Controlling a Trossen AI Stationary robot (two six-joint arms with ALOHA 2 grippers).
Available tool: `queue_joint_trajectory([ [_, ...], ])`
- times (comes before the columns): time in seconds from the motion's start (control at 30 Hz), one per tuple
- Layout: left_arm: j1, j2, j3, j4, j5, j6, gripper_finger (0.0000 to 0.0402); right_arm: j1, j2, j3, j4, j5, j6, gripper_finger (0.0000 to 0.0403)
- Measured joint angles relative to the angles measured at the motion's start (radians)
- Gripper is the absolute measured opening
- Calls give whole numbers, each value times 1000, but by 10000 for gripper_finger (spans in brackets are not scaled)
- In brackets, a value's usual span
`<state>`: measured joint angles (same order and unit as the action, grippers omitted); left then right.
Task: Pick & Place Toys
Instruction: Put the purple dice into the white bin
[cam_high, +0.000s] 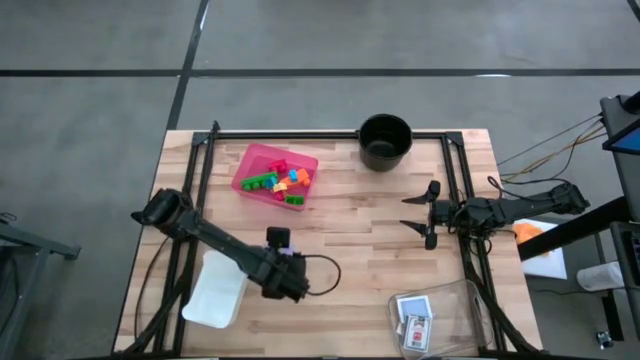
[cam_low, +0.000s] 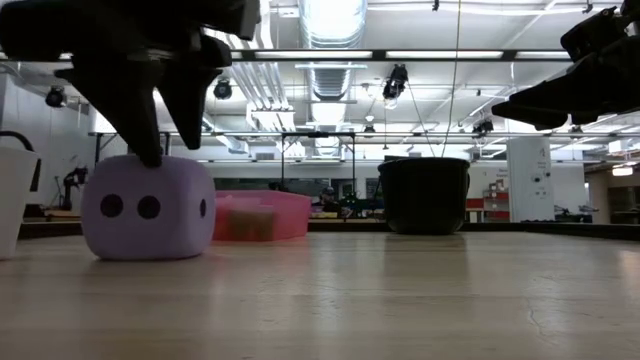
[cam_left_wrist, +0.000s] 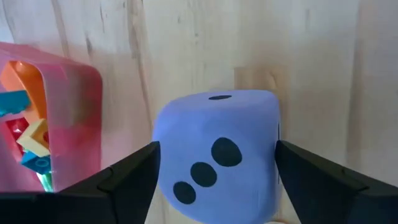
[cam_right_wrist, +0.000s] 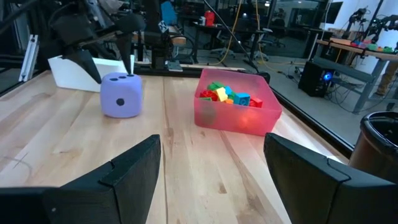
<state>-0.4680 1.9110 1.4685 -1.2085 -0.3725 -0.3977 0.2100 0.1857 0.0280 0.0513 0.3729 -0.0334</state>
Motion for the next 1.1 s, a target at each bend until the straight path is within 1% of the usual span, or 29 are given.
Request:
queue_joint_trajectory([
  [0.17,35,-1,-16,28,0,56,317,0,0,0,0,0,0,285],
  [0.3,58,-2,-93,103,-6,63,317,0,0,0,0,0,0,285],
  [0.37,68,-13,-146,165,0,66,317,0,0,0,0,0,0,285],
  [0.47,68,-18,-213,259,-23,71,318,0,0,0,0,0,0,285],
  [0.6,65,-17,-255,374,-25,96,317,0,0,0,0,0,0,285],
  [0.7,65,-17,-264,412,-22,99,304,0,0,0,0,0,0,285],
  [0.9,64,-16,-265,421,-34,84,247,0,0,0,0,0,0,285],
  [1.1,52,-13,-265,423,-78,77,245,0,0,0,0,0,0,285],
])
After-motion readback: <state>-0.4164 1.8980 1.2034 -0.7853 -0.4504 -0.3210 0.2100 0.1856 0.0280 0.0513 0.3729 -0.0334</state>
